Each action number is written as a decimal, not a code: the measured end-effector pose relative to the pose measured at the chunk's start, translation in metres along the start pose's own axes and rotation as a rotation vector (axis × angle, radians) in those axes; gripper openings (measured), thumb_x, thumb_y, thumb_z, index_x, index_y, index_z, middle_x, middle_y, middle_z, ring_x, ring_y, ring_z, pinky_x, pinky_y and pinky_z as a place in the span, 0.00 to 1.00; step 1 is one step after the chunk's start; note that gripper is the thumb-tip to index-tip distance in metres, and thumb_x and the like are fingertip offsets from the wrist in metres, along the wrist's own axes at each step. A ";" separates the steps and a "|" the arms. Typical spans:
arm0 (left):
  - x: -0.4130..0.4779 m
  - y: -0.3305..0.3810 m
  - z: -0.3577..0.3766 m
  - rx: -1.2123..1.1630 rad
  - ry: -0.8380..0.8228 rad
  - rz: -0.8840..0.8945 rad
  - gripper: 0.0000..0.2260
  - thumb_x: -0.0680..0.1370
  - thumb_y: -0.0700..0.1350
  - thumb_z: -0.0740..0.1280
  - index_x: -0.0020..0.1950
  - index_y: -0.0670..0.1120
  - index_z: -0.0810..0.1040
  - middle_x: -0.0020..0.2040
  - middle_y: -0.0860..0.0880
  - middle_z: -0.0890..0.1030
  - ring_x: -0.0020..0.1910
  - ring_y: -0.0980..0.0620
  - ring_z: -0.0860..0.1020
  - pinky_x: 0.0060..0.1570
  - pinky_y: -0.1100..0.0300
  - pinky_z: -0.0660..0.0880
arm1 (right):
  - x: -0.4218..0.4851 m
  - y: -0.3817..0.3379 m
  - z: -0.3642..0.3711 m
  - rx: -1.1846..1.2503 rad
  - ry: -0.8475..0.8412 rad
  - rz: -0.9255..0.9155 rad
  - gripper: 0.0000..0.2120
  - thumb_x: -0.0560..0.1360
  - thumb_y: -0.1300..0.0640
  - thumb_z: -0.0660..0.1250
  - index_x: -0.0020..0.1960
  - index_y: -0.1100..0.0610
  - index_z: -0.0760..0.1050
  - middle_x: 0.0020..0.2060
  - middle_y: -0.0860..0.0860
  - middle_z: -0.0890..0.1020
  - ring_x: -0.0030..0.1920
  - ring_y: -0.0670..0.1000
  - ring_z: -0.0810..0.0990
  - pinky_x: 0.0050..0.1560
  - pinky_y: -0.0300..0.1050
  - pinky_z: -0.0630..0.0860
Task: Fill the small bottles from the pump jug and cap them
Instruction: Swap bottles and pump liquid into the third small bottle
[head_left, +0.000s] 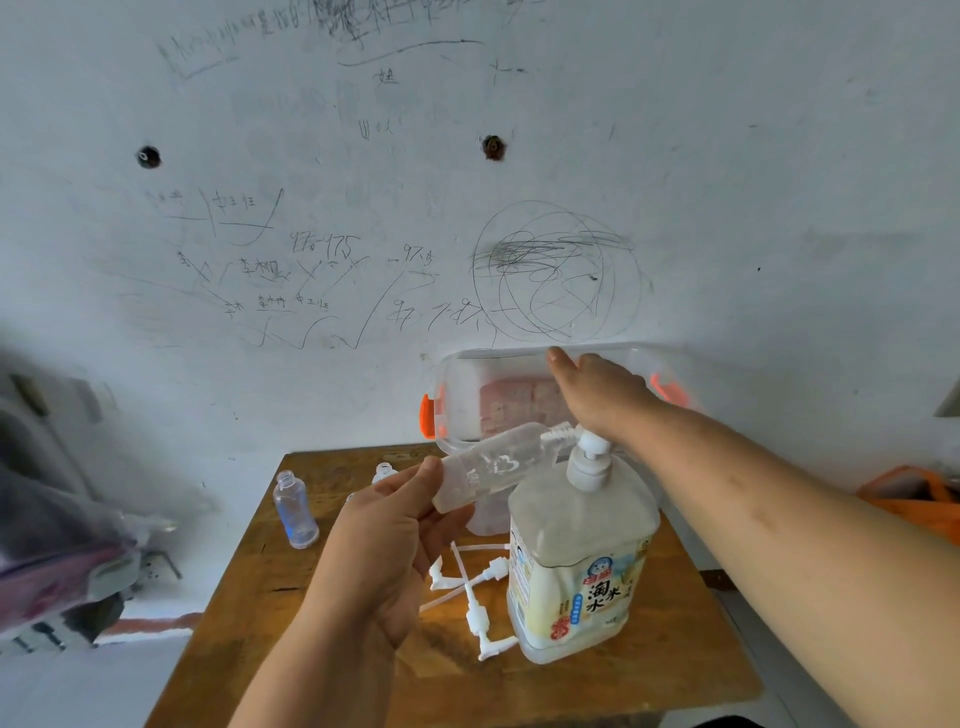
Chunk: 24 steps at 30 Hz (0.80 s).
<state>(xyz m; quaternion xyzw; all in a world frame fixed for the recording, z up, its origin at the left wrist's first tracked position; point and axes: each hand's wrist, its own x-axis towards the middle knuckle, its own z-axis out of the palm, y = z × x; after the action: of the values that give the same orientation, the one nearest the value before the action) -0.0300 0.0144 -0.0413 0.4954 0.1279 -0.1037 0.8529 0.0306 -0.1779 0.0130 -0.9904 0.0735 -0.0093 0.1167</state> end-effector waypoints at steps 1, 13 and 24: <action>-0.001 0.001 0.001 0.003 -0.006 0.013 0.13 0.78 0.41 0.66 0.58 0.35 0.78 0.49 0.39 0.85 0.44 0.44 0.86 0.40 0.56 0.83 | 0.000 -0.001 -0.003 -0.015 0.023 -0.012 0.19 0.84 0.54 0.44 0.73 0.52 0.60 0.65 0.60 0.71 0.65 0.61 0.70 0.65 0.56 0.65; 0.009 -0.003 -0.003 -0.002 -0.003 -0.015 0.15 0.77 0.42 0.67 0.60 0.36 0.77 0.53 0.38 0.84 0.47 0.42 0.85 0.45 0.53 0.83 | 0.014 0.006 0.012 -0.196 0.035 -0.063 0.23 0.79 0.63 0.51 0.73 0.54 0.56 0.60 0.59 0.70 0.59 0.61 0.72 0.51 0.50 0.65; 0.002 -0.002 -0.004 0.009 0.010 -0.036 0.15 0.77 0.42 0.67 0.60 0.35 0.77 0.52 0.37 0.84 0.46 0.42 0.85 0.41 0.55 0.83 | 0.008 0.002 0.011 -0.125 -0.018 -0.026 0.21 0.83 0.57 0.45 0.75 0.51 0.55 0.65 0.59 0.69 0.64 0.62 0.70 0.65 0.56 0.65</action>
<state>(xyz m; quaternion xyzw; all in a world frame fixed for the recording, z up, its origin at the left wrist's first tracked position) -0.0289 0.0170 -0.0458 0.4973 0.1407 -0.1169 0.8480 0.0382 -0.1787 0.0012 -0.9967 0.0599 0.0025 0.0550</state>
